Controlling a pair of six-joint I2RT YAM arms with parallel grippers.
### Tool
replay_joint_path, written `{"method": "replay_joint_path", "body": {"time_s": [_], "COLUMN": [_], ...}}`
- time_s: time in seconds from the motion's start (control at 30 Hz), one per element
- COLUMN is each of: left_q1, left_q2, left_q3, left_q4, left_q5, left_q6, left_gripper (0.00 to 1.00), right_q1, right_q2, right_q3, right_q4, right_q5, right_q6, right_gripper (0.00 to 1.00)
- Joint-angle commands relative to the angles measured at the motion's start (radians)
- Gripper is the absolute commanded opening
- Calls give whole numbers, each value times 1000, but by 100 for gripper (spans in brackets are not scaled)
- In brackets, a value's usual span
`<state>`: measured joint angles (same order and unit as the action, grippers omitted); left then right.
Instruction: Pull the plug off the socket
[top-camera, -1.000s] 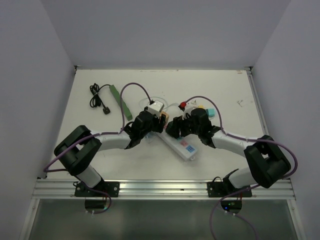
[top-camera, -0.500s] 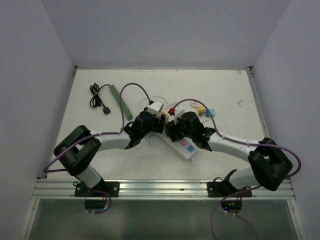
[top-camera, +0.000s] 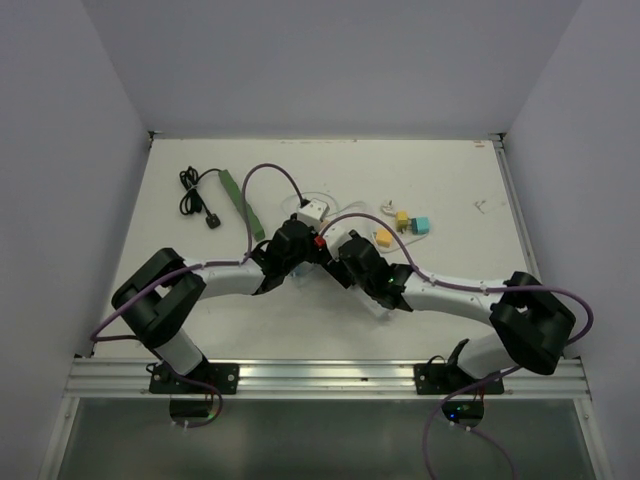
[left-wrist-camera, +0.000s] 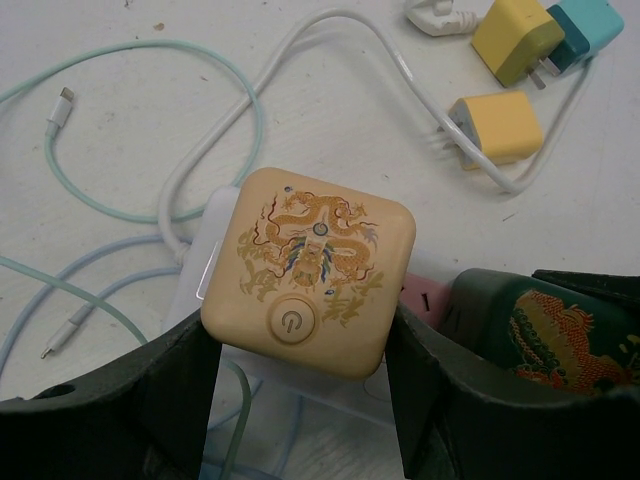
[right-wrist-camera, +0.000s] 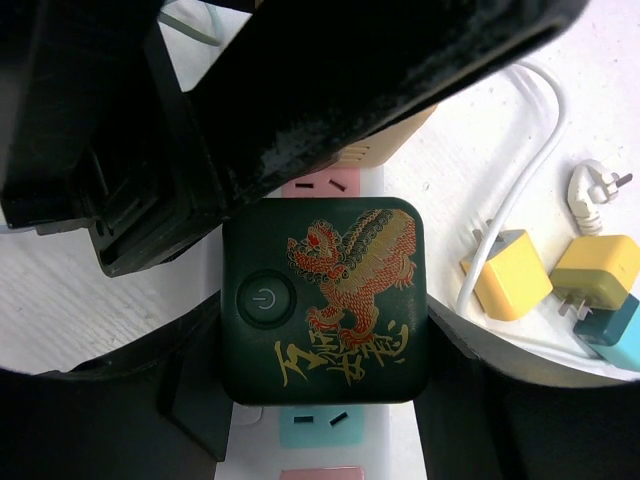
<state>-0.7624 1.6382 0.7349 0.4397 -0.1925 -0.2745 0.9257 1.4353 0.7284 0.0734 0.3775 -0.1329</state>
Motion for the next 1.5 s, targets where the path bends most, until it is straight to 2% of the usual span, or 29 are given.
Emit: {"method": "replay_joint_path", "body": {"time_s": [0.0, 0.13, 0.2, 0.5, 0.6, 0.7, 0.77, 0.9, 1.1, 1.23, 1.47], "left_q1": [18, 18, 18, 18, 18, 18, 18, 18, 18, 18, 18], "left_q2": [38, 38, 38, 18, 20, 22, 23, 28, 28, 28, 26], "left_q3": [9, 9, 9, -3, -5, -5, -3, 4, 6, 3, 8], "left_q4": [-93, -95, -95, -85, -81, -82, -84, -88, -93, -93, -98], "left_q5": [-91, -93, -96, -111, -111, -111, -111, -111, -117, -119, -127], "left_q6": [44, 44, 46, 43, 43, 43, 43, 43, 43, 41, 38], "left_gripper": [0, 0, 0, 0, 0, 0, 0, 0, 0, 0, 0], "right_q1": [42, 35, 12, -270, -317, -314, -288, -118, 1, 10, -14], "right_q2": [-33, -52, -73, -161, -161, -158, -162, -142, -50, -32, -111], "right_q3": [22, 11, 9, -24, -27, -20, -23, 25, 78, 88, 11], "right_q4": [161, 169, 164, 198, 212, 212, 213, 123, 57, 46, 78], "right_q5": [43, 31, -26, -366, -411, -436, -411, -252, -92, -68, -49], "right_q6": [-83, -28, 45, 386, 426, 379, 331, 102, -25, -13, 48], "right_gripper": [5, 5, 5, 3, 2, 2, 2, 2, 3, 2, 3]}}
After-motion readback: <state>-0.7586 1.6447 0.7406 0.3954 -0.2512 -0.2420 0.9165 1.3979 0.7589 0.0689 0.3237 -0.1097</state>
